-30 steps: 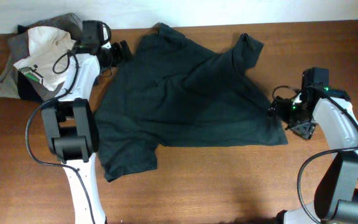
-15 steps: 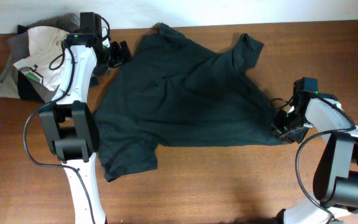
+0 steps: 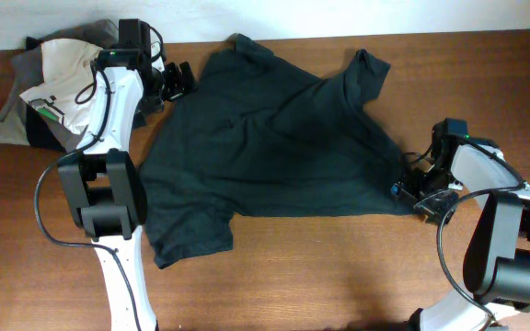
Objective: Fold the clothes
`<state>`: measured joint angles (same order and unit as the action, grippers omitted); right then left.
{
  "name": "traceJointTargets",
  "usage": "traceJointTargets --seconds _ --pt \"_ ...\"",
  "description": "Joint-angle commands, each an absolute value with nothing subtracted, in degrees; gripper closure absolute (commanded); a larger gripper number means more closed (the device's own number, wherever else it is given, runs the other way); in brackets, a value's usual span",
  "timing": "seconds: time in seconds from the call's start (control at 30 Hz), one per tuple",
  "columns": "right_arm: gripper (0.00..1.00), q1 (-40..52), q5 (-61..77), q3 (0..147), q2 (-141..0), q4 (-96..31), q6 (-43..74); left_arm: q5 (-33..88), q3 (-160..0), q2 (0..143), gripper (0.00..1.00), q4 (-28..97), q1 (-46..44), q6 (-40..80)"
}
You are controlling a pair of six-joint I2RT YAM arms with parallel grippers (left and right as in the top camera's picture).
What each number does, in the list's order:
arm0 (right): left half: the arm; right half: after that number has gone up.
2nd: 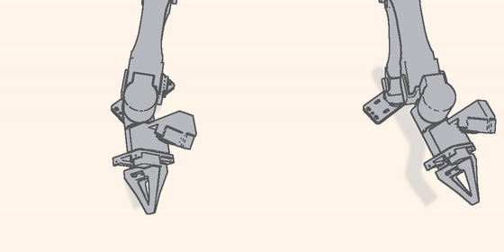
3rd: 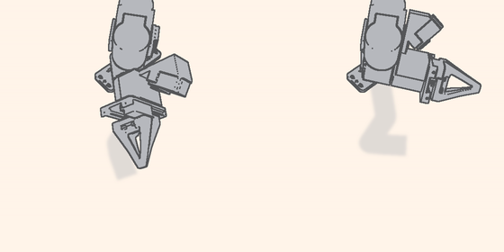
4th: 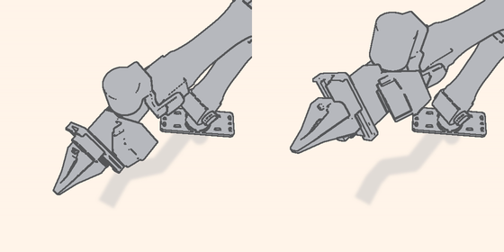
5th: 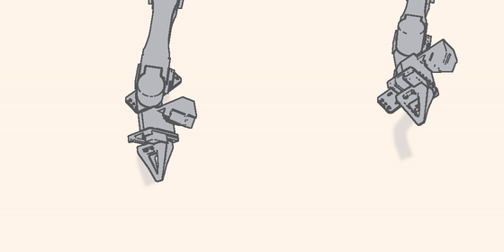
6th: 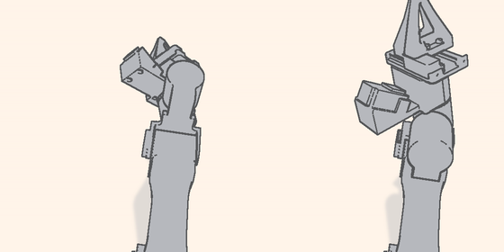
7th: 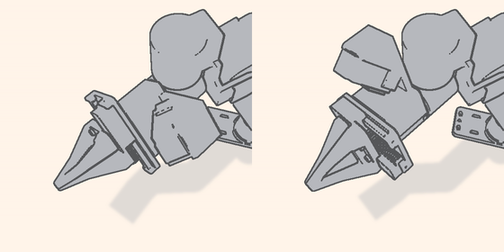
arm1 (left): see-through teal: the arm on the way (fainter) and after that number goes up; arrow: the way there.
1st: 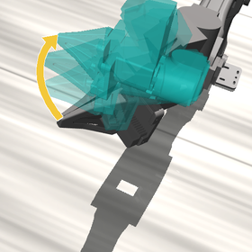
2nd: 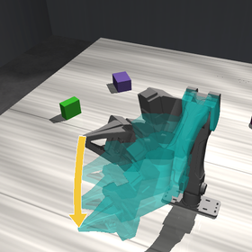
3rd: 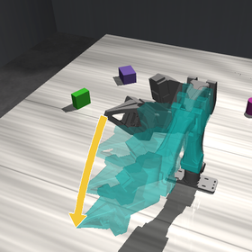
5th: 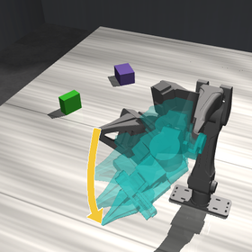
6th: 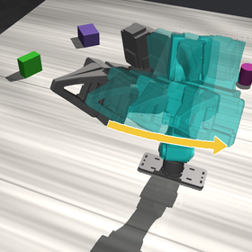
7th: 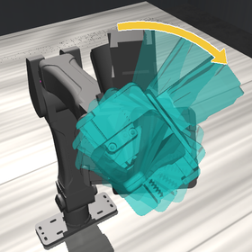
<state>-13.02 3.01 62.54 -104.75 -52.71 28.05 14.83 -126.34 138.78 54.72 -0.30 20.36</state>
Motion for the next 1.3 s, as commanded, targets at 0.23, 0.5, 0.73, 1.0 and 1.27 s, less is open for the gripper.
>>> traceJointTargets --seconds 0.23,0.5,0.73,1.0,1.27 --pt "0.96 -12.0 2.5 59.0 -105.4 -48.7 30.7 15.7 -127.1 138.8 0.01 55.0 -1.0 19.4" --pt "0.96 -12.1 -11.3 63.0 -95.5 -67.2 37.8 16.9 -127.1 136.1 0.01 56.4 -3.4 17.7" --pt "0.96 -13.2 -20.3 63.0 -92.1 -77.7 50.5 16.8 -127.1 134.5 0.01 56.5 -3.4 16.4" --pt "0.01 -14.1 -21.9 63.2 -92.0 -77.9 49.8 16.7 -127.1 134.5 0.01 54.6 -7.8 10.5" --pt "0.01 -14.3 10.8 84.1 -94.0 -46.9 22.5 8.5 -127.1 134.5 0.01 54.6 -11.2 10.6"
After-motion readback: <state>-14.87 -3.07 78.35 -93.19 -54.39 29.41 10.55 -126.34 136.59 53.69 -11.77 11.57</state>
